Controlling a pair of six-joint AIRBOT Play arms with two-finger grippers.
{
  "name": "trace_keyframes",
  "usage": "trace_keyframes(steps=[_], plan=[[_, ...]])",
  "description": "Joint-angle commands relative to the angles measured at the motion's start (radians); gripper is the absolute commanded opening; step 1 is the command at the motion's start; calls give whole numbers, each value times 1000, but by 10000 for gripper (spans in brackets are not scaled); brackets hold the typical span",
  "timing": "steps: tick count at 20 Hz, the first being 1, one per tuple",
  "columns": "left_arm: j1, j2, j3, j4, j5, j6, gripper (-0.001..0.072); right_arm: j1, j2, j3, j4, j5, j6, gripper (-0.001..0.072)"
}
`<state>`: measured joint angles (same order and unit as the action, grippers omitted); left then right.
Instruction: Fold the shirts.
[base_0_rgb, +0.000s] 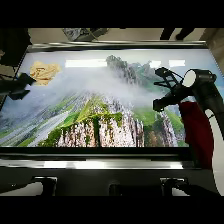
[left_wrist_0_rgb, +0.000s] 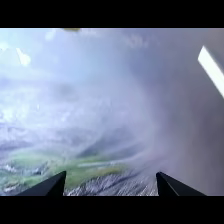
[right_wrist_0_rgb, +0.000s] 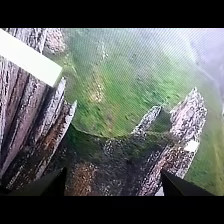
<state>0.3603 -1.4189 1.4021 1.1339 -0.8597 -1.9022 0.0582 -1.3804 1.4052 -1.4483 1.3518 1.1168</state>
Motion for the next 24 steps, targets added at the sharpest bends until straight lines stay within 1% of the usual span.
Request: trace_keyframes(steps=[1,2,4,5,6,7,9,10,11,15,17,18,19,20,21,22,23,24], plan=[[206,-224,138,-241,100,-9,720,2,0,0,9,-23,-2,681],[216,-270,144,-242,145,-9,720,2,0,-1,22,-34,-2,681],[205,-355,145,-275,286,6,720,2,0,-1,42,-63,-2,681],[191,-402,147,-333,366,25,720,2,0,-1,42,-78,-2,681],[177,-452,163,-404,412,50,720,2,0,-1,42,-92,4,681],[166,-510,200,-468,413,89,720,2,0,-1,42,-104,14,681],[139,-642,324,-575,370,161,720,2,0,-1,42,-115,37,681],[124,-695,391,-608,359,191,720,2,0,-1,45,-113,38,681],[111,-742,456,-612,354,200,720,2,0,-1,47,-111,42,681],[78,-880,639,-631,356,169,720,2,0,-1,55,-112,60,681],[71,-907,643,-664,368,159,720,2,0,-1,55,-111,79,681],[70,-916,643,-670,384,156,703,2,0,-1,58,-108,82,681],[69,-919,643,-677,415,155,666,2,0,-1,62,-100,82,681],[69,-922,643,-687,437,156,585,2,0,-1,66,-90,82,681],[68,-922,643,-690,454,156,372,2,0,-1,66,-83,82,681],[68,-923,643,-690,459,156,181,2,0,-1,68,-80,82,681],[68,-921,644,-690,446,172,32,2,0,-1,68,-80,82,681],[68,-914,644,-690,426,204,31,2,0,-1,67,-80,81,681]])
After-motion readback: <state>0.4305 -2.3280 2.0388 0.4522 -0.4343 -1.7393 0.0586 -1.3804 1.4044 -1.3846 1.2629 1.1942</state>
